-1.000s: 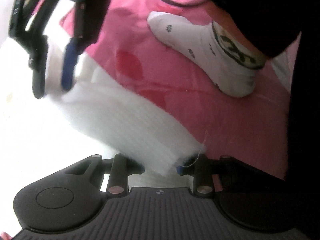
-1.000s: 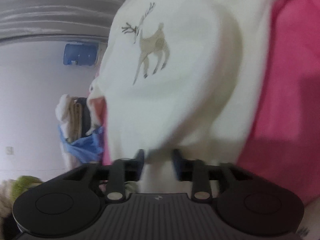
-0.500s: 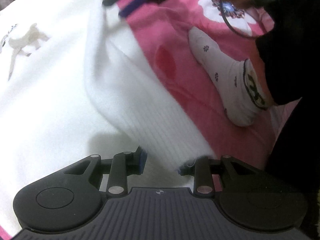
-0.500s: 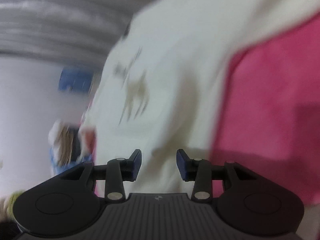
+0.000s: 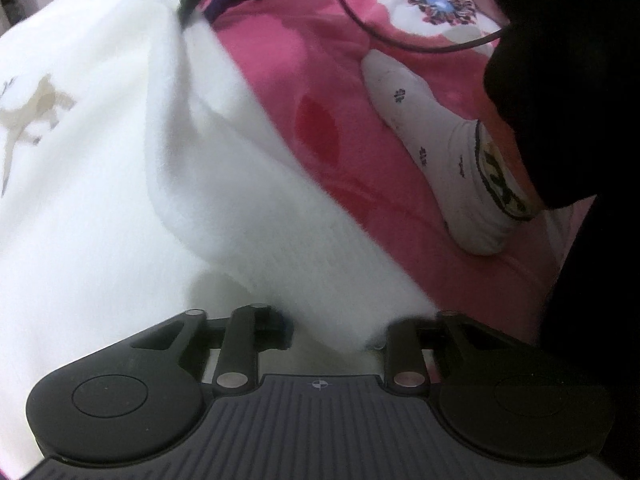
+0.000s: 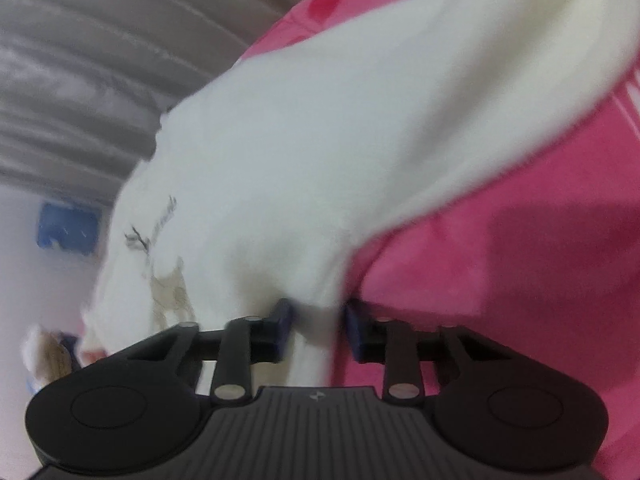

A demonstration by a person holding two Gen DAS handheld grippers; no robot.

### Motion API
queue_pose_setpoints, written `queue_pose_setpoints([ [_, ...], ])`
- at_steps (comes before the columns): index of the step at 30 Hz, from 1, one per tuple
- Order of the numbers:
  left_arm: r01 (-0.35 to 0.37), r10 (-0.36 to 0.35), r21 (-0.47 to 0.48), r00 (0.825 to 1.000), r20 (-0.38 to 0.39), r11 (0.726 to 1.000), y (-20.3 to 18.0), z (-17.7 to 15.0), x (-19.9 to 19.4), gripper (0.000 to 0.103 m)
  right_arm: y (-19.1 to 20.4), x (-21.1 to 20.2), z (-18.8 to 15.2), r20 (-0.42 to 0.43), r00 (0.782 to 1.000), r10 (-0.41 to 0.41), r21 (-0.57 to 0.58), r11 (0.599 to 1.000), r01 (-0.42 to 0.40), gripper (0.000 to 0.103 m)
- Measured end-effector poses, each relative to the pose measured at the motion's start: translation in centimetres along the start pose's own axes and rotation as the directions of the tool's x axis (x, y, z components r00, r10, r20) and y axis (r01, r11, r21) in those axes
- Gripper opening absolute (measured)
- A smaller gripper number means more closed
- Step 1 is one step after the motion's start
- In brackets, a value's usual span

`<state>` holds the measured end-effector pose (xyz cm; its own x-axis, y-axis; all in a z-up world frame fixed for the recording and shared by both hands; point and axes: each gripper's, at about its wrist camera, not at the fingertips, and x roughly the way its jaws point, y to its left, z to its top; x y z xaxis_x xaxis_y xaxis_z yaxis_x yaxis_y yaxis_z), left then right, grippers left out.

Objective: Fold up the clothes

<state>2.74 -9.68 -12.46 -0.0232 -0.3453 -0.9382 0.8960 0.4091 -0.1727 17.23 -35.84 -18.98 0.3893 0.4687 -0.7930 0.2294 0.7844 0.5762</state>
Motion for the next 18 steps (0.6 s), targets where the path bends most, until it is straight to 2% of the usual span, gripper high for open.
queue_pose_setpoints([
  [3,-0.004,0.002,0.056,1.000,0.024,0.998,-0.6,0.0,-0.4,0.010,1.5,-1.3,-0.2,0.005,0.997,-0.073,-0.140,0.987,0.073,0.010],
  [5,-0.010,0.007,0.087,0.999,0.038,0.996,-1.0,0.1,-0.6,0.008,2.8,-3.0,-0.5,0.030,0.994,-0.107,-0.248,0.962,0.111,0.010],
  [7,-0.012,0.008,0.103,0.999,0.039,0.995,-1.2,0.1,-0.7,0.007,4.4,-4.7,-1.1,0.067,0.986,-0.154,-0.370,0.914,0.168,0.010],
  [8,-0.017,0.012,0.114,0.999,0.039,0.993,-1.3,0.0,-0.8,0.007,4.9,-5.2,-1.4,0.089,0.978,-0.191,-0.415,0.885,0.211,0.000],
  [9,-0.022,0.017,0.126,0.999,0.037,0.992,-1.4,-0.1,-0.8,0.006,5.1,-5.5,-1.8,0.140,0.955,-0.263,-0.468,0.832,0.297,0.000],
  [10,-0.026,0.022,0.139,0.999,0.036,0.990,-1.5,-0.2,-0.8,0.006,5.1,-5.7,-2.1,0.202,0.920,-0.337,-0.516,0.761,0.393,0.000],
  [12,-0.035,0.030,0.161,0.999,0.033,0.986,-1.7,-0.4,-0.9,0.006,3.5,-5.6,-2.0,0.244,0.875,-0.418,-0.523,0.703,0.482,0.000],
  [13,-0.037,0.031,0.167,0.999,0.035,0.985,-1.7,-0.5,-1.0,0.005,2.2,-5.7,-1.6,0.225,0.880,-0.419,-0.486,0.734,0.474,0.000],
  [15,-0.045,0.038,0.187,0.998,0.043,0.981,-1.9,-0.6,-1.1,0.005,-1.1,-7.0,-0.3,0.172,0.937,-0.304,-0.302,0.889,0.344,0.000],
  [16,-0.053,0.045,0.200,0.998,0.047,0.978,-2.0,-0.7,-1.2,0.005,-2.8,-7.7,0.4,0.157,0.959,-0.234,-0.195,0.945,0.263,0.002],
  [17,-0.061,0.051,0.211,0.997,0.053,0.976,-2.1,-0.8,-1.3,0.005,-4.3,-8.1,1.0,0.151,0.974,-0.166,-0.085,0.980,0.180,0.006],
  [18,-0.068,0.056,0.224,0.997,0.059,0.972,-2.2,-0.8,-1.5,0.005,-5.8,-8.4,1.5,0.155,0.984,-0.090,0.032,0.996,0.086,0.010],
])
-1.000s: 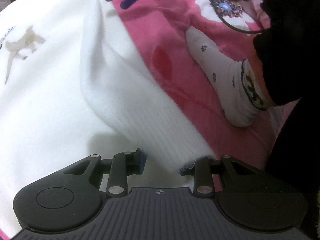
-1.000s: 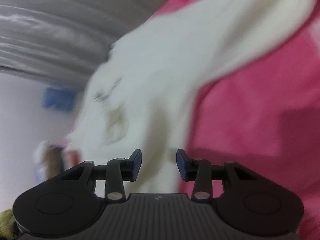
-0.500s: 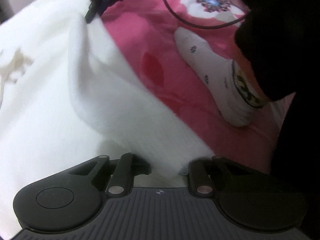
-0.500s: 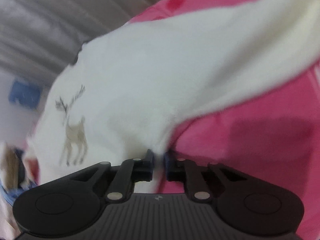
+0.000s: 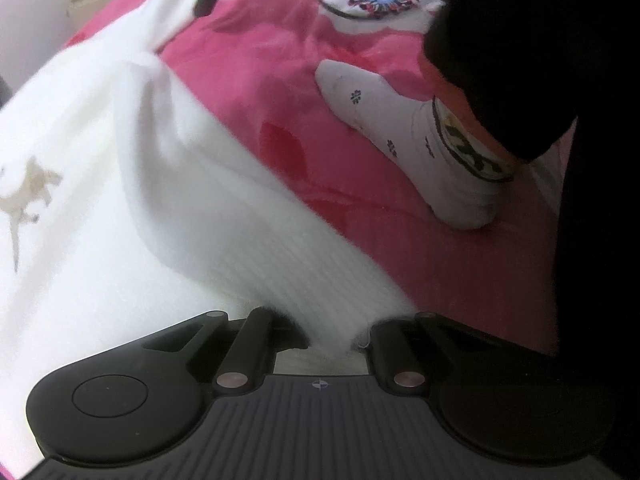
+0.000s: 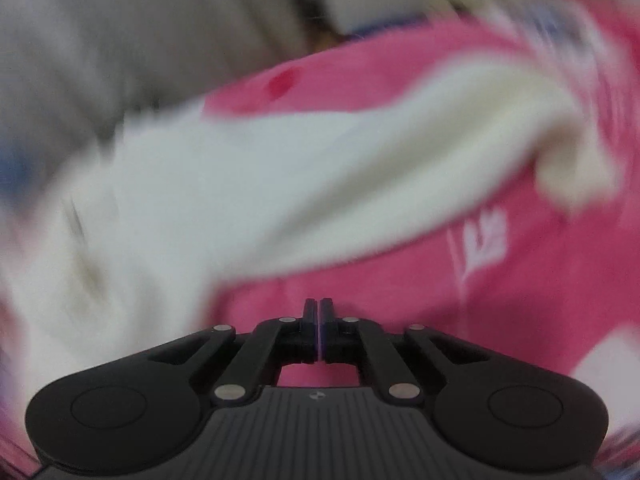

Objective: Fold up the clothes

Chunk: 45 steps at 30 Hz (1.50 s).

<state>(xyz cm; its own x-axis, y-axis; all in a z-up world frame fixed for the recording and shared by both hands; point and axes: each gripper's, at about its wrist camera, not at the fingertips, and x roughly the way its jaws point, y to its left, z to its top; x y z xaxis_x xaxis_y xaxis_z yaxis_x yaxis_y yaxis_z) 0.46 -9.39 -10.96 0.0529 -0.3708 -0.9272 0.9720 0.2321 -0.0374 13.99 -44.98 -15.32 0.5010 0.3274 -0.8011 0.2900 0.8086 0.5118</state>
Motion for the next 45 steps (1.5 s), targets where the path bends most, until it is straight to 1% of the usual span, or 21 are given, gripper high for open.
queue_pose_setpoints([
  [1,-0.005,0.005,0.010,1.000,0.004,1.000,0.0,0.0,-0.1,0.005,-0.9,0.2,0.5,0.002,0.998,0.055,0.090,0.994,-0.055,0.014],
  [3,-0.018,0.017,0.027,1.000,0.015,0.999,-0.2,0.0,-0.4,0.005,-2.5,1.0,1.4,0.004,0.993,0.115,0.237,0.965,-0.112,0.048],
  [5,-0.034,0.033,0.044,0.999,0.032,0.998,-0.3,0.1,-0.7,0.005,-3.6,2.1,1.9,0.001,0.992,0.128,0.336,0.934,-0.121,0.050],
  [7,-0.055,0.052,0.067,0.997,0.050,0.996,-0.6,0.1,-1.1,0.004,-4.2,3.0,2.1,0.020,0.993,0.120,0.376,0.919,-0.119,0.043],
  [9,-0.074,0.069,0.088,0.996,0.056,0.993,-0.9,0.0,-1.4,0.004,-4.2,3.4,2.8,0.038,0.996,0.085,0.354,0.931,-0.093,0.010],
  [11,-0.089,0.084,0.102,0.995,0.057,0.991,-1.2,0.1,-1.5,0.004,-3.2,1.8,3.7,0.083,0.993,0.082,0.287,0.953,-0.102,0.010],
  [14,-0.101,0.094,0.132,0.994,0.062,0.986,-1.4,-0.4,-2.3,0.004,1.2,-2.6,4.4,0.166,0.985,0.035,0.010,0.999,-0.037,0.008],
  [17,-0.105,0.096,0.160,0.994,0.060,0.982,-1.7,-0.7,-2.8,0.004,3.9,-4.0,4.5,0.178,0.983,-0.051,-0.180,0.980,0.084,0.006],
  [19,-0.112,0.104,0.183,0.993,0.054,0.977,-1.8,-1.1,-2.9,0.003,4.1,-2.0,5.0,0.129,0.977,-0.169,-0.232,0.953,0.195,0.004],
  [20,-0.122,0.114,0.200,0.992,0.052,0.972,-1.9,-1.3,-3.0,0.003,3.9,-1.6,4.7,0.136,0.963,-0.232,-0.243,0.935,0.260,0.000],
  [21,-0.138,0.130,0.227,0.990,0.051,0.964,-2.0,-1.5,-3.0,0.003,4.1,-2.1,4.6,0.193,0.933,-0.305,-0.278,0.894,0.350,0.000],
  [23,-0.175,0.166,0.272,0.984,0.058,0.946,-2.2,-1.7,-3.3,0.003,4.0,-4.2,5.0,0.268,0.909,-0.318,-0.275,0.880,0.388,0.000],
  [26,-0.166,0.158,0.237,0.986,0.054,0.957,-1.8,-1.8,-3.3,0.003,3.2,-5.3,5.9,0.309,0.879,-0.362,-0.252,0.860,0.443,0.000],
  [29,-0.131,0.123,0.193,0.991,0.052,0.973,-1.5,-1.4,-2.8,0.003,2.1,-5.2,5.7,0.220,0.923,-0.316,-0.231,0.902,0.364,0.000],
  [32,-0.045,0.037,0.123,0.997,0.068,0.991,-1.2,-0.9,-2.7,0.004,3.0,-4.9,3.6,0.180,0.954,-0.240,-0.295,0.912,0.285,0.003],
  [35,0.033,-0.037,0.054,0.997,0.064,0.998,-0.9,-0.5,-2.9,0.010,6.0,-4.1,1.3,0.084,0.980,-0.180,-0.421,0.885,0.199,0.003],
  [37,0.055,-0.057,0.042,0.996,0.065,0.998,-1.1,-0.6,-3.2,0.025,9.3,-4.0,-1.0,0.029,0.986,-0.163,-0.563,0.813,0.151,0.006],
  [39,0.050,-0.054,0.052,0.996,0.064,0.997,-1.5,-1.0,-3.6,0.036,12.4,-4.2,-3.2,-0.030,0.988,-0.150,-0.673,0.734,0.091,0.017],
  [42,0.033,-0.034,0.026,0.999,0.038,0.999,-1.1,-1.9,-3.9,0.038,17.2,-4.2,-6.5,-0.178,0.972,-0.150,-0.778,0.627,-0.045,0.030],
  [44,0.027,-0.026,-0.040,1.000,0.017,0.999,-0.1,-2.8,-4.1,0.038,19.5,-3.6,-8.5,-0.304,0.936,-0.177,-0.777,0.614,-0.137,0.037],
  [45,0.023,-0.022,-0.086,1.000,0.015,0.996,0.7,-3.3,-4.4,0.038,20.2,-2.9,-9.4,-0.368,0.909,-0.196,-0.764,0.621,-0.175,0.041],
])
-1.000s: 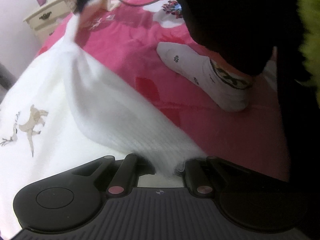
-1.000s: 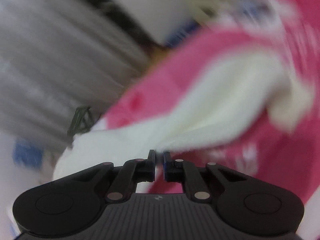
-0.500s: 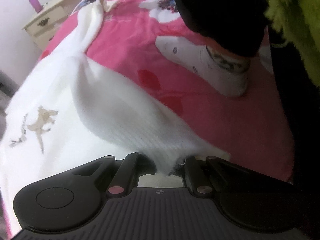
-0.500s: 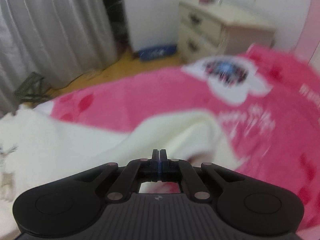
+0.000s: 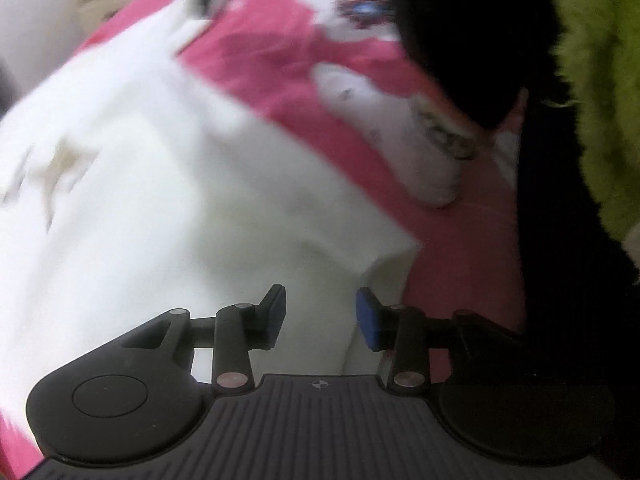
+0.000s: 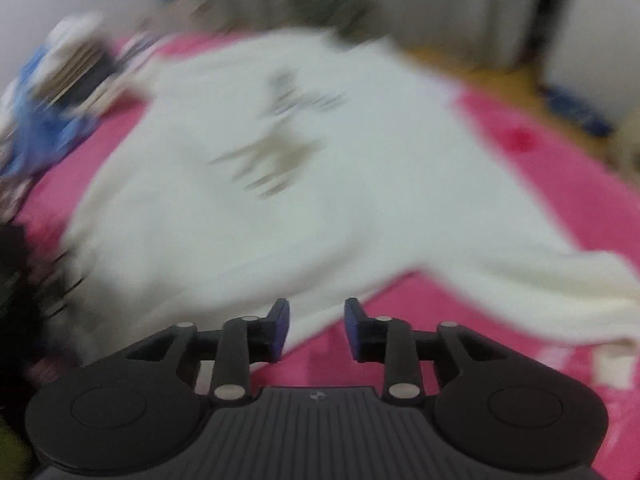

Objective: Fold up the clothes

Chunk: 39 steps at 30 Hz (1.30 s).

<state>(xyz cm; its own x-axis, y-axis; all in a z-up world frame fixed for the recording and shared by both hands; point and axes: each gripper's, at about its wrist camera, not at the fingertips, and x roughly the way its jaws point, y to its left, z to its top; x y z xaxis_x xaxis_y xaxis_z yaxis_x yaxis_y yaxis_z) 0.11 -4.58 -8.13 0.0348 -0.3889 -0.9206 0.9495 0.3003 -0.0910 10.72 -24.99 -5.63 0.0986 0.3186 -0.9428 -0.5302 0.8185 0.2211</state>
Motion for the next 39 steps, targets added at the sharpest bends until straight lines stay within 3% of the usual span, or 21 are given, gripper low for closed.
queue_pose_setpoints([
  [4,0.000,-0.001,-0.209,1.000,-0.006,0.978,3.4,-2.5,-1.4,0.040,3.1,4.5,0.0,-0.197,0.975,0.104,0.028,0.995,-0.101,0.044],
  [7,-0.008,0.007,-0.284,1.000,-0.005,0.959,4.5,-4.5,-2.1,0.040,5.9,7.0,-0.7,-0.231,0.959,0.165,-0.018,0.985,-0.174,0.044],
  [9,0.002,-0.010,-0.281,1.000,-0.028,0.960,4.4,-5.6,-1.8,0.041,8.7,7.8,-1.4,-0.235,0.955,0.180,-0.141,0.966,-0.216,0.044],
  [13,0.017,-0.036,-0.216,0.996,-0.083,0.976,3.4,-6.7,-1.1,0.041,14.8,7.9,-2.9,-0.242,0.958,0.155,-0.460,0.851,-0.254,0.044],
  [15,-0.011,-0.008,-0.186,0.995,-0.102,0.982,3.3,-7.3,-1.1,0.041,17.0,8.1,-3.2,-0.244,0.961,0.133,-0.565,0.786,-0.252,0.046],
  [17,-0.048,0.025,-0.243,0.995,-0.095,0.969,4.2,-8.6,-2.1,0.042,16.8,8.6,-2.5,-0.231,0.968,0.095,-0.551,0.807,-0.211,0.048],
  [19,-0.082,0.059,-0.332,0.995,-0.078,0.940,5.5,-10.1,-3.4,0.043,13.4,8.7,-0.9,-0.248,0.963,0.105,-0.362,0.912,-0.193,0.050],
  [21,-0.111,0.098,-0.488,0.994,-0.053,0.866,7.6,-12.2,-4.5,0.046,9.1,8.8,0.5,-0.261,0.958,0.121,-0.119,0.981,-0.156,0.052],
  [23,-0.109,0.119,-0.637,0.993,-0.026,0.763,9.6,-14.2,-5.1,0.048,3.8,8.9,1.4,-0.253,0.958,0.137,0.178,0.980,-0.093,0.054],
  [25,-0.091,0.127,-0.730,0.992,-0.006,0.677,11.0,-15.5,-4.9,0.050,-1.2,9.1,1.2,-0.209,0.966,0.150,0.450,0.892,-0.041,0.055],
  [28,-0.061,0.128,-0.842,0.992,0.009,0.536,13.0,-16.5,-4.3,0.050,-7.0,9.0,0.0,-0.138,0.979,0.149,0.722,0.691,-0.003,0.056],
  [30,-0.045,0.142,-0.883,0.989,0.025,0.468,14.0,-16.6,-4.3,0.050,-8.9,8.1,-0.7,-0.093,0.986,0.136,0.786,0.618,-0.011,0.056],
  [32,-0.040,0.181,-0.904,0.983,0.041,0.426,15.7,-16.4,-4.9,0.051,-9.9,6.7,-1.1,-0.069,0.994,0.088,0.802,0.598,0.003,0.058],
  [37,-0.063,0.270,-0.939,0.962,0.033,0.339,21.5,-14.8,-5.3,0.055,-11.8,4.7,-1.1,0.030,1.000,-0.011,0.798,0.602,-0.017,0.063],
  [39,-0.095,0.303,-0.943,0.953,0.007,0.320,24.2,-13.6,-5.9,0.055,-13.1,3.8,0.7,0.108,0.992,-0.059,0.757,0.652,-0.044,0.063],
])
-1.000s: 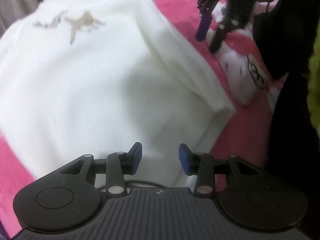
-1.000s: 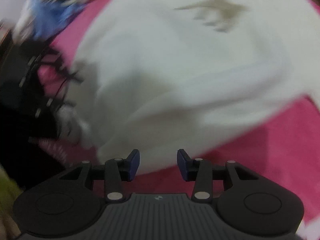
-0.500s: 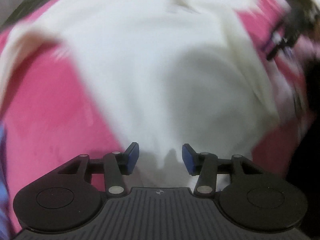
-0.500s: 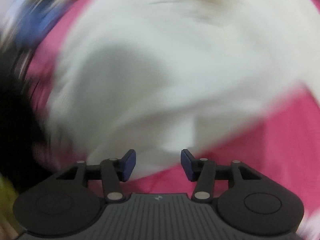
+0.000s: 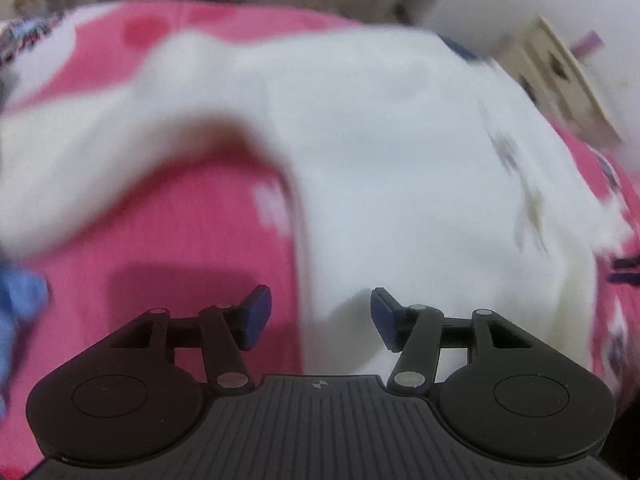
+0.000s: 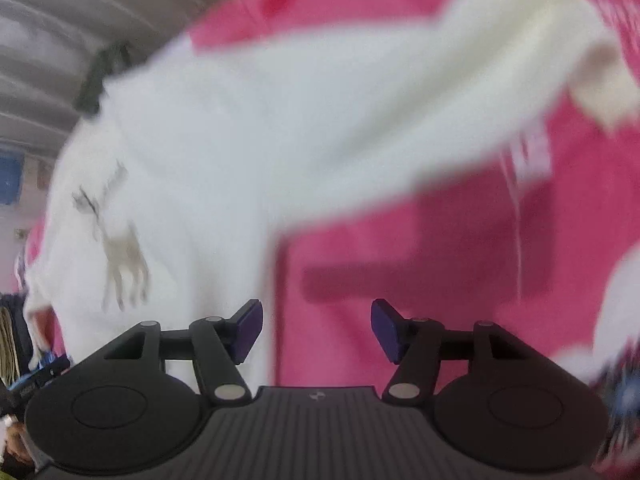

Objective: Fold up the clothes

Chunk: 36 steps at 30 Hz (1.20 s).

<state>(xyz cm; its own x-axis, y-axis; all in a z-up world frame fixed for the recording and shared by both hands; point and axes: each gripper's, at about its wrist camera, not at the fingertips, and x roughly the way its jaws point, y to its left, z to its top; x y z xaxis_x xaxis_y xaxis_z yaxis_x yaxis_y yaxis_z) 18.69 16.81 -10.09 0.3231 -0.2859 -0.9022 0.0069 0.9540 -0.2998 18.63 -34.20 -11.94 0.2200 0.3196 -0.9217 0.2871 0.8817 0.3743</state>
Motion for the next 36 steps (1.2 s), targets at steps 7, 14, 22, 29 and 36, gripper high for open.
queue_pose_setpoints([
  [7,-0.072,0.036,0.240,0.987,0.154,0.968,-3.5,9.1,-1.0,0.067,10.4,2.1,9.8,0.217,0.976,-0.030,-0.562,0.813,0.150,0.075],
  [14,-0.169,0.102,0.397,0.978,0.184,0.902,-4.3,13.0,4.8,0.068,13.6,9.7,16.0,0.218,0.976,-0.023,-0.670,0.724,0.166,0.075],
  [22,-0.075,0.000,0.491,0.989,0.151,0.868,-3.6,12.1,5.6,0.067,13.0,11.2,15.7,0.086,0.994,0.066,-0.736,0.677,0.019,0.058],
  [29,-0.068,-0.016,0.580,0.990,0.138,0.811,-4.0,11.3,6.7,0.067,12.4,11.9,14.7,0.062,0.997,0.036,-0.769,0.639,0.025,0.055],
  [36,-0.186,0.051,0.630,0.973,0.227,0.754,-6.8,9.8,6.5,0.024,15.1,9.5,9.6,0.305,0.951,-0.045,-0.828,0.480,0.288,0.011],
])
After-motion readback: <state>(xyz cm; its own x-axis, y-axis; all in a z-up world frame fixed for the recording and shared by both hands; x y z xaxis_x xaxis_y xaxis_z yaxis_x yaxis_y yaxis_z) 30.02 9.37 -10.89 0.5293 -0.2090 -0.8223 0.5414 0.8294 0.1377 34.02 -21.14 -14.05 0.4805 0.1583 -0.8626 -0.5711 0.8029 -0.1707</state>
